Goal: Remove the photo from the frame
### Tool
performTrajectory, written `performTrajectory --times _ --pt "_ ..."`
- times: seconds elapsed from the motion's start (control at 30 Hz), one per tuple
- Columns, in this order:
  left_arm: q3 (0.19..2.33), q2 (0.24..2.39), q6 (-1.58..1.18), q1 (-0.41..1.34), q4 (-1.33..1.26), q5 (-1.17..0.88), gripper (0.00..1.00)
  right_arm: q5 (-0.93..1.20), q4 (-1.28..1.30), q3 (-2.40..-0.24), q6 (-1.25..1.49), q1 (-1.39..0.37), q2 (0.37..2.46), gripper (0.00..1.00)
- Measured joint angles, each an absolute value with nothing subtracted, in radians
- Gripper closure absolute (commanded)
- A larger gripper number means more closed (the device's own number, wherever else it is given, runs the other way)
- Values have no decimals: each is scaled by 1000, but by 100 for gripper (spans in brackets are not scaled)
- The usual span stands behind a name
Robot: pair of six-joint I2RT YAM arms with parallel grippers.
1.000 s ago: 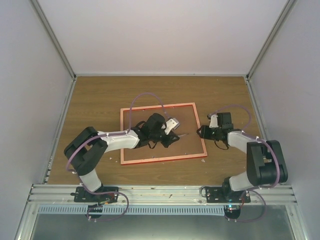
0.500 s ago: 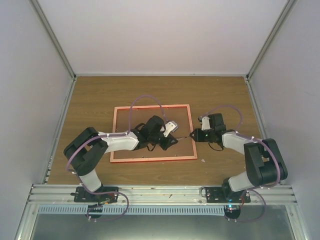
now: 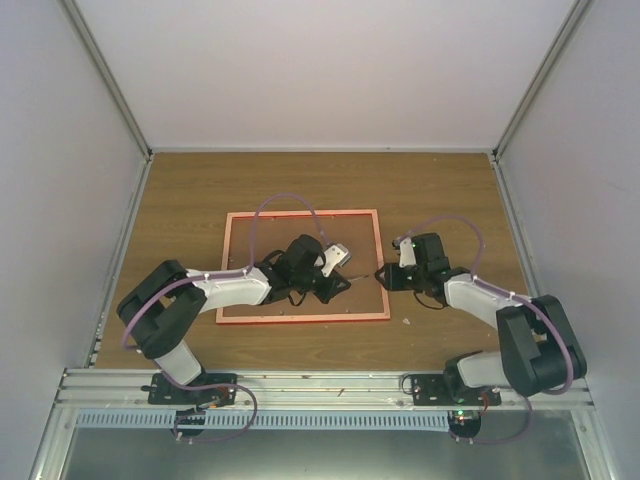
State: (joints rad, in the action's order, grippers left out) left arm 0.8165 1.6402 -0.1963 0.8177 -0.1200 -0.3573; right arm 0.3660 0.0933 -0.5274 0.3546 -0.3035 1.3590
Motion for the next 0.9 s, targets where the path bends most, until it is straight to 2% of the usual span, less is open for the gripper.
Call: performTrajectory --times 0.43,0.73,0.9 --pt "901 1717 -199 818 -115 -343 100 329 106 -474 374 -315 1354 63" --pt "953 1787 -200 818 -97 -340 100 324 96 -470 379 -321 1354 81" --pt "967 1804 -199 818 -89 -340 100 307 80 -470 390 -320 1354 84"
